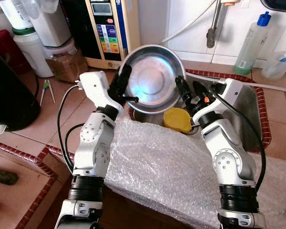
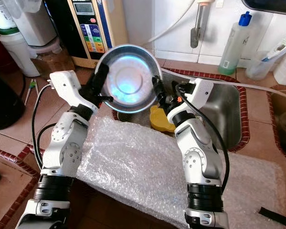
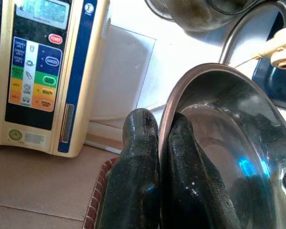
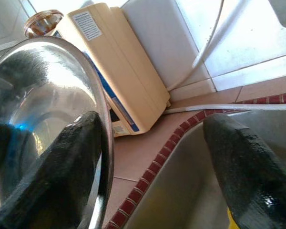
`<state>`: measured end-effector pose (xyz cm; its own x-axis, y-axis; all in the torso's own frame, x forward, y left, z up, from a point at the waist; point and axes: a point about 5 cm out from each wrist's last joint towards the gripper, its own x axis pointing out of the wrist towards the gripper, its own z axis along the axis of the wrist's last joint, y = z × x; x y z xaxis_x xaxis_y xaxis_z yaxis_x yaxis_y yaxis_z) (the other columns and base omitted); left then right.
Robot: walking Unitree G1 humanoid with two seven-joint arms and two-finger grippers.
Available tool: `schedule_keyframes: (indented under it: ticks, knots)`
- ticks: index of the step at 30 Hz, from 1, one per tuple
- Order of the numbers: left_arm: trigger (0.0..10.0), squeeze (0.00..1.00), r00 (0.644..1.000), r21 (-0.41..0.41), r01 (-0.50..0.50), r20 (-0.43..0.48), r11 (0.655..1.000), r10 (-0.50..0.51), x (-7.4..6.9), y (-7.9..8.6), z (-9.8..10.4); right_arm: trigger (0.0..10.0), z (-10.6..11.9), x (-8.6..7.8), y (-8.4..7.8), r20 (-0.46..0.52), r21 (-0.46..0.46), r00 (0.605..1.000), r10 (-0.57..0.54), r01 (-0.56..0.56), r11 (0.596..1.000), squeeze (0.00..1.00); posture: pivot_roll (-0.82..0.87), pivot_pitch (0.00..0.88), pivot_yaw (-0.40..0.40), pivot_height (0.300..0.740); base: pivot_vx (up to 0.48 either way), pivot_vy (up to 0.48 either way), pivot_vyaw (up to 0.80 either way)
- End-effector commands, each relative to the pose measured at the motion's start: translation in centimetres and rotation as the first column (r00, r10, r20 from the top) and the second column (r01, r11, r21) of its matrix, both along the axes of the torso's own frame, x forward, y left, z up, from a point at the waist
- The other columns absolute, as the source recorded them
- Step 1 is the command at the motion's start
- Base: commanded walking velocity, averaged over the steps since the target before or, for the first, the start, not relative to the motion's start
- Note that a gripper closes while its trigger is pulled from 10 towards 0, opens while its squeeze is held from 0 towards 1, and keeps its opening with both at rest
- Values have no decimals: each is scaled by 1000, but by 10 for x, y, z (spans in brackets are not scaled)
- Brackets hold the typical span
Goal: Kitchen organization
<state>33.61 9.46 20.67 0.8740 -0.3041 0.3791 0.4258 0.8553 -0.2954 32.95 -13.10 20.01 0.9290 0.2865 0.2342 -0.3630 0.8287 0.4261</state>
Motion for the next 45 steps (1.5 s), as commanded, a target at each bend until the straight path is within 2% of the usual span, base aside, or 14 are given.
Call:
schedule_keyframes:
  ticks: [1, 6, 9, 11, 18, 28, 33, 34, 35, 36, 38, 39, 40, 45]
  knots:
    - [0, 0, 1000, 6, 13, 23, 1000, -13, -3, 0, 4, 0, -3, 1, 3, -29, 0, 1000, 9, -9, 1000, 0, -164, 63, 121, 740, 0, 0, 0]
    - [0, 0, 999, 9, 19, 25, 1000, -19, -3, -1, 4, 0, -10, 0, 8, -62, -19, 997, 47, -48, 999, 0, -162, 63, 121, 740, 0, 0, 0]
    - [0, 0, 1000, 13, 18, 21, 1000, -18, -4, 0, 3, 0, -20, -5, 17, -123, -57, 983, 139, -147, 988, 0, -162, 63, 121, 740, 0, 0, 0]
    - [0, 0, 1000, 14, 17, 20, 1000, -17, -4, 0, 3, 0, -22, -6, 18, -133, -73, 980, 151, -162, 984, 0, -162, 63, 121, 740, 0, 0, 0]
    - [0, 0, 1000, 18, 16, 20, 1000, -17, -4, 1, 3, 0, -26, -3, 12, -162, -100, 981, 104, -121, 988, 0, -157, 64, 120, 740, 0, 0, 0]
    - [0, 0, 1000, 28, 19, 14, 999, -20, -4, 1, 1, 0, -23, -3, 7, -141, -94, 986, 83, -97, 991, 0, -158, 65, 120, 740, 0, 0, 0]
    - [0, 0, 1000, 47, -15, -15, 999, 16, -2, 5, -1, 0, -23, -3, 8, -148, -73, 985, 93, -105, 992, 0, -154, 67, 119, 740, 0, 0, 0]
    - [1804, 0, 999, 52, -27, -27, 998, 28, -1, 6, -2, 0, -23, -3, 9, -152, -72, 984, 96, -108, 992, 0, -154, 67, 119, 740, 0, 0, 0]
    - [4235, 0, 999, 58, -35, -34, 998, 37, 0, 7, -2, 0, -23, -3, 9, -155, -69, 983, 99, -111, 991, 0, -154, 67, 119, 740, 0, 0, 0]
    - [8863, 0, 998, 60, -41, -36, 997, 43, 0, 8, -2, 0, -23, -3, 10, -157, -65, 982, 101, -112, 992, 0, -151, 67, 119, 740, 0, 0, 0]
    - [9333, 47, 998, 59, -44, -37, 997, 46, 1, 9, -2, 0, -23, -3, 10, -157, -63, 982, 101, -112, 992, 0, -151, 67, 119, 740, 0, 0, 0]
    - [9333, 584, 998, 57, -42, -40, 997, 45, 1, 9, -3, 0, -23, -3, 10, -157, -63, 983, 100, -111, 992, 0, -149, 67, 120, 740, 0, 0, 0]
    - [10000, 1000, 998, 55, -37, -46, 998, 39, 1, 10, -4, 0, -23, -2, 10, -154, -58, 983, 97, -107, 993, 0, -149, 67, 120, 740, 0, 0, 0]
    - [10000, 1000, 998, 76, -34, -59, 997, 38, -1, 11, -7, 0, -22, -1, 8, -147, -54, 986, 78, -86, 995, 0, -146, 68, 120, 740, 0, 0, 0]
